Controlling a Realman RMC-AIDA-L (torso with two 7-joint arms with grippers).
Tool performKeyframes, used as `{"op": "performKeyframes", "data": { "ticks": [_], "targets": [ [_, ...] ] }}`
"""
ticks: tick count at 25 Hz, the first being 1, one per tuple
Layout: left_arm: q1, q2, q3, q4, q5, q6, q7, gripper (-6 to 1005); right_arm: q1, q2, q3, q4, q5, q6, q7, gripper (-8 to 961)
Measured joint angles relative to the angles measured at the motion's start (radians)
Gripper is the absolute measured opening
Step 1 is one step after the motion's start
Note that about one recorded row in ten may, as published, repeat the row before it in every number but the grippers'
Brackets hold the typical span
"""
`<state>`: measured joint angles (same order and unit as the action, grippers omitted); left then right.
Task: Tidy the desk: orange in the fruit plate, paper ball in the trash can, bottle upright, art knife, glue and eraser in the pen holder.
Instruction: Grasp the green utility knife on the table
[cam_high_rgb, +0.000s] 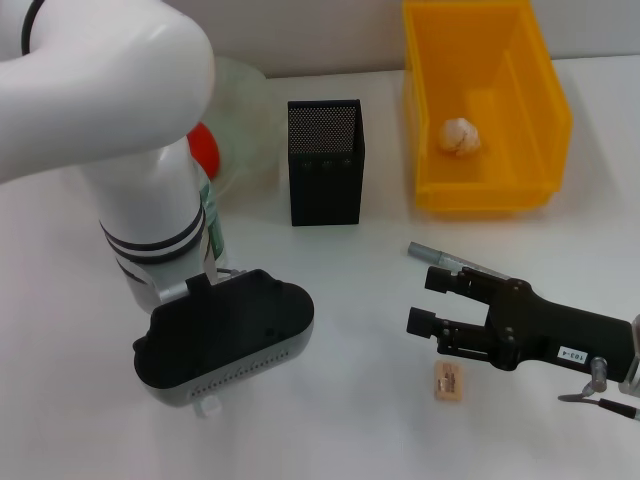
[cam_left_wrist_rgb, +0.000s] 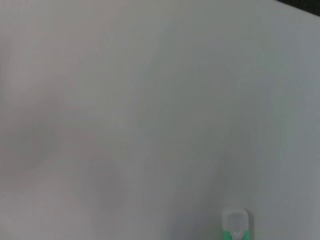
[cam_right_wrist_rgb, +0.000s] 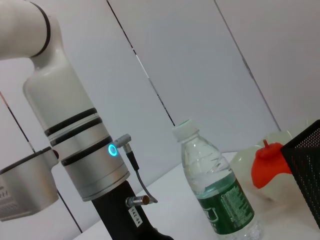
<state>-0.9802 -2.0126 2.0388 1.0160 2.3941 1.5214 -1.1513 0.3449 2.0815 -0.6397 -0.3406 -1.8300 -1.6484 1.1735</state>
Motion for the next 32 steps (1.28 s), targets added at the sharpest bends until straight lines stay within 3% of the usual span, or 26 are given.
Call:
{"op": "performKeyframes", "data": {
  "ticks": [7, 17, 32],
  "targets": [
    [0.004, -0.002, 0.006, -0.009, 0.002, -0.022, 0.001, 312, -0.001, 0.000, 0.000, 0.000, 0.000, -0.001, 0.000, 831],
    [0.008, -0.005, 0.010, -0.011, 0.007, -0.034, -0.005, 145, -0.001, 0.000, 0.000, 0.003, 0.000, -0.001, 0.000, 830],
    [0.011, -0.013, 0.002, -0.003, 0.017, -0.006, -0.013, 105, -0.002, 0.000, 0.000, 0.000, 0.000, -0.009, 0.001, 830]
  ]
}}
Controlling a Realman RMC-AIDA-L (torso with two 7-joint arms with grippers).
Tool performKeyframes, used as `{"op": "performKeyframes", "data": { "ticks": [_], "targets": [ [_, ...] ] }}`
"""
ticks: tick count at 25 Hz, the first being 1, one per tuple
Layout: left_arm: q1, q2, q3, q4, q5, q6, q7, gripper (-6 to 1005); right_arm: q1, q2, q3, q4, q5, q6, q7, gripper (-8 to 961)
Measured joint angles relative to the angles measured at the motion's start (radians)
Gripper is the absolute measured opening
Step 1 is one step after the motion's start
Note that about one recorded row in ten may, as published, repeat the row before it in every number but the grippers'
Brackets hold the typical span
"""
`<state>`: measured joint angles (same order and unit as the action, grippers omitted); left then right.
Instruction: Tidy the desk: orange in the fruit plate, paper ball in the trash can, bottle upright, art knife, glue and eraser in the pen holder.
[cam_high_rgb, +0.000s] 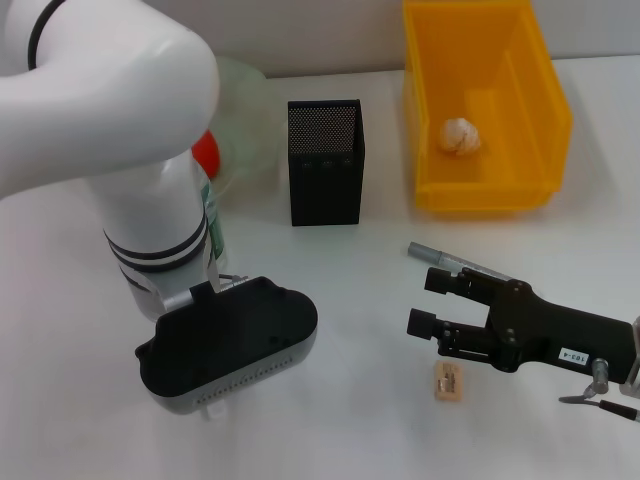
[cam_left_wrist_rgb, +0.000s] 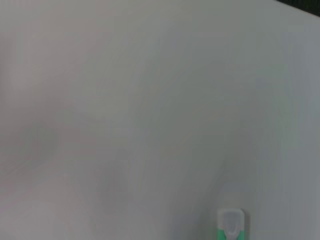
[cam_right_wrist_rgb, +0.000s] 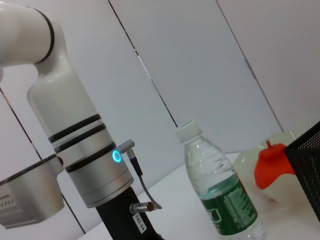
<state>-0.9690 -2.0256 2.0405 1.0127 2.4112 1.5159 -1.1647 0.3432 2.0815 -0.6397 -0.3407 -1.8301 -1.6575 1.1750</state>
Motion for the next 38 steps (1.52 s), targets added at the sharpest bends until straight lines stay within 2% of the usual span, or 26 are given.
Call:
{"op": "performKeyframes", "data": {
  "ticks": [20, 25, 28, 38],
  "targets": [
    [0.011, -0.002, -0.096, 0.053, 0.000, 0.067, -0.004, 111, 0.000, -0.002, 0.000, 0.000, 0.000, -0.004, 0.000, 831],
    [0.022, -0.007, -0.171, 0.084, -0.008, 0.106, -0.008, 112, -0.006, -0.002, 0.002, -0.005, 0.000, -0.021, 0.000, 831],
    [0.031, -0.017, -0.239, 0.113, -0.022, 0.146, -0.021, 113, -0.016, -0.004, 0.010, -0.020, 0.002, -0.041, 0.006, 831],
    [0.051, -0.040, -0.345, 0.148, -0.037, 0.198, -0.067, 116, -0.089, -0.005, 0.044, -0.138, 0.010, -0.092, 0.058, 830]
  ]
}}
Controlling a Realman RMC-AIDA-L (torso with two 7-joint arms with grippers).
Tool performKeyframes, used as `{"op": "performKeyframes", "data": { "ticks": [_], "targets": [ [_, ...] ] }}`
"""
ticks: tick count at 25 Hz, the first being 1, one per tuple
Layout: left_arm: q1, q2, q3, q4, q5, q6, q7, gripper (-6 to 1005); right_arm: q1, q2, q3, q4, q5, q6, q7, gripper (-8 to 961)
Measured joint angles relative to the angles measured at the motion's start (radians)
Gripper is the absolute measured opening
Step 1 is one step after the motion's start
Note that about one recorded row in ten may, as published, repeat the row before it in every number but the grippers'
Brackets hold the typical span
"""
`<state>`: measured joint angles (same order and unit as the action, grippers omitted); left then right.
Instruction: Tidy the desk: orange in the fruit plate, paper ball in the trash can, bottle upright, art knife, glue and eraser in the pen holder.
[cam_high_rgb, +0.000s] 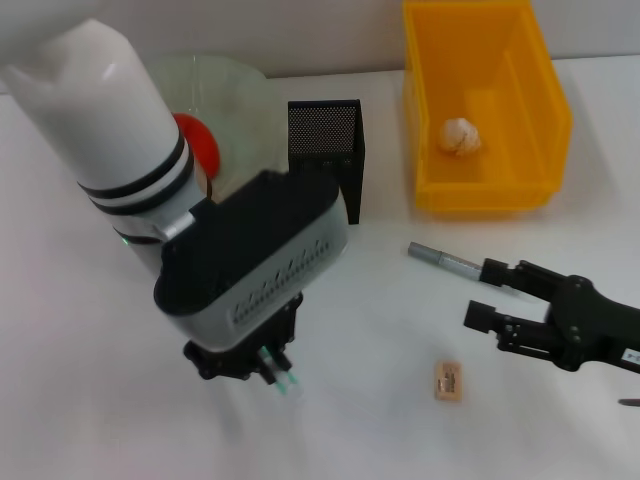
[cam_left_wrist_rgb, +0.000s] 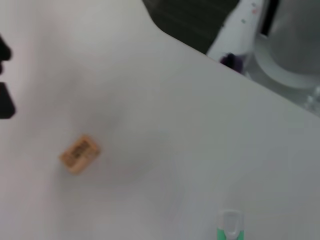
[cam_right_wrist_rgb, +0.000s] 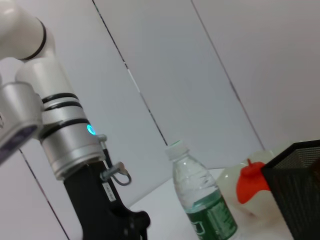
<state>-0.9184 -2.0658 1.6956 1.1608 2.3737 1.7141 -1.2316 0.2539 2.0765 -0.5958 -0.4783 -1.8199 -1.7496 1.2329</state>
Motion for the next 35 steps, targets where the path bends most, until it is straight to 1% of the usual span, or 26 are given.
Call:
{"op": "performKeyframes", "data": {
  "ticks": [1, 4, 5, 8, 13, 21, 24, 25, 26, 28, 32, 35],
  "targets": [
    [0.012, -0.005, -0.049, 0.018, -0.025, 0.008, -0.034, 116, -0.005, 0.000, 0.003, -0.008, 0.000, -0.002, 0.003, 830],
    [0.024, -0.007, -0.091, 0.045, -0.061, 0.013, -0.066, 117, -0.014, -0.001, 0.002, -0.027, -0.004, -0.006, 0.010, 830],
    [0.037, -0.008, -0.118, 0.073, -0.092, 0.017, -0.100, 118, -0.016, -0.002, 0.000, -0.030, -0.006, -0.009, 0.010, 830],
    [0.054, -0.009, -0.141, 0.103, -0.122, 0.021, -0.132, 119, -0.021, -0.004, -0.002, -0.040, -0.008, -0.015, 0.010, 830],
    [0.111, -0.011, -0.169, 0.169, -0.189, 0.011, -0.197, 120, -0.028, -0.007, -0.001, -0.064, -0.017, -0.017, 0.010, 830],
    [0.182, -0.012, -0.234, 0.204, -0.289, -0.014, -0.229, 122, -0.026, -0.007, -0.002, -0.076, -0.024, -0.018, 0.010, 831],
    [0.212, -0.012, -0.244, 0.224, -0.335, -0.053, -0.257, 123, -0.026, -0.007, -0.004, -0.087, -0.031, -0.019, 0.013, 831],
    [0.234, -0.011, -0.250, 0.227, -0.380, -0.093, -0.275, 124, -0.026, -0.007, -0.004, -0.090, -0.032, -0.019, 0.015, 831],
    [0.234, -0.011, -0.250, 0.227, -0.380, -0.093, -0.275, 124, -0.026, -0.006, -0.004, -0.093, -0.033, -0.021, 0.017, 831],
    [0.258, -0.011, -0.251, 0.235, -0.430, -0.122, -0.280, 124, -0.026, -0.005, -0.004, -0.098, -0.033, -0.024, 0.017, 831],
    [0.314, -0.010, -0.240, 0.264, -0.510, -0.176, -0.284, 126, -0.025, -0.007, -0.004, -0.102, -0.034, -0.028, 0.017, 830],
    [0.340, -0.010, -0.228, 0.288, -0.540, -0.197, -0.300, 127, -0.024, -0.009, -0.004, -0.106, -0.034, -0.029, 0.018, 830]
  ]
}}
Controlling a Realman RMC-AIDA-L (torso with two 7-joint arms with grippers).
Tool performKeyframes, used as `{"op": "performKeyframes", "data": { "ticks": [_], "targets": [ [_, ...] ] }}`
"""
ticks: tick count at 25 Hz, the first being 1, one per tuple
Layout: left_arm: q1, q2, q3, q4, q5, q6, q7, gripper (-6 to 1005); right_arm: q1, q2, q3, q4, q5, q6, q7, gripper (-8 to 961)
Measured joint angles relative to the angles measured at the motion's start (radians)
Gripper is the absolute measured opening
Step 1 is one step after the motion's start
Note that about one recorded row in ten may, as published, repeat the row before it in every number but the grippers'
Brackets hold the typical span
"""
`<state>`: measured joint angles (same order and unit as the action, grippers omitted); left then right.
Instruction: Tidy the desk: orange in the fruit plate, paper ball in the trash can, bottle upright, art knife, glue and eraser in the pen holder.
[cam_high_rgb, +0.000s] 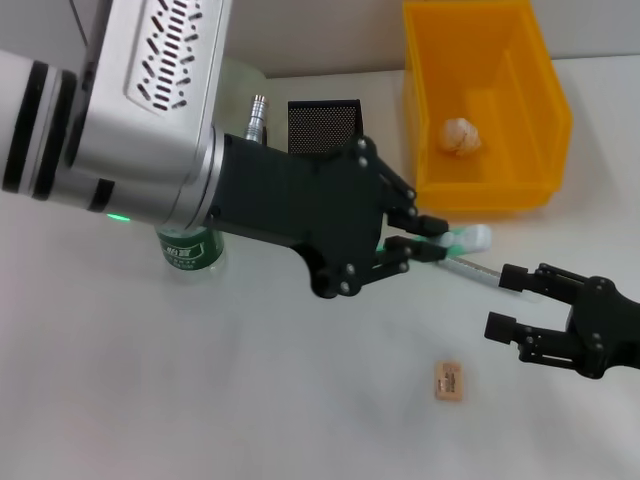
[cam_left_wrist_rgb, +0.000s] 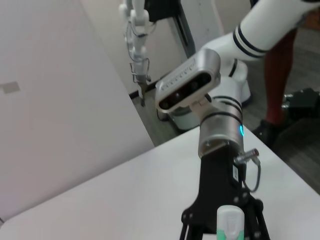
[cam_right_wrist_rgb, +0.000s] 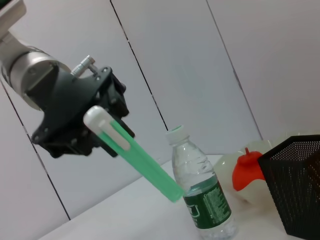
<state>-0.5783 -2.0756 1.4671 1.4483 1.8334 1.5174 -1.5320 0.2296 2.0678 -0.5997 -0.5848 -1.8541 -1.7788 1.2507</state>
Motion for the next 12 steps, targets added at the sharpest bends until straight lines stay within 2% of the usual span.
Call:
{"op": "performKeyframes", "data": {
  "ticks": [12],
  "targets": [
    [0.108, 0.001, 0.115, 0.069, -0.129, -0.191, -0.074, 130, 0.001, 0.000, 0.000, -0.004, -0.002, -0.001, -0.003, 831]
  ]
}}
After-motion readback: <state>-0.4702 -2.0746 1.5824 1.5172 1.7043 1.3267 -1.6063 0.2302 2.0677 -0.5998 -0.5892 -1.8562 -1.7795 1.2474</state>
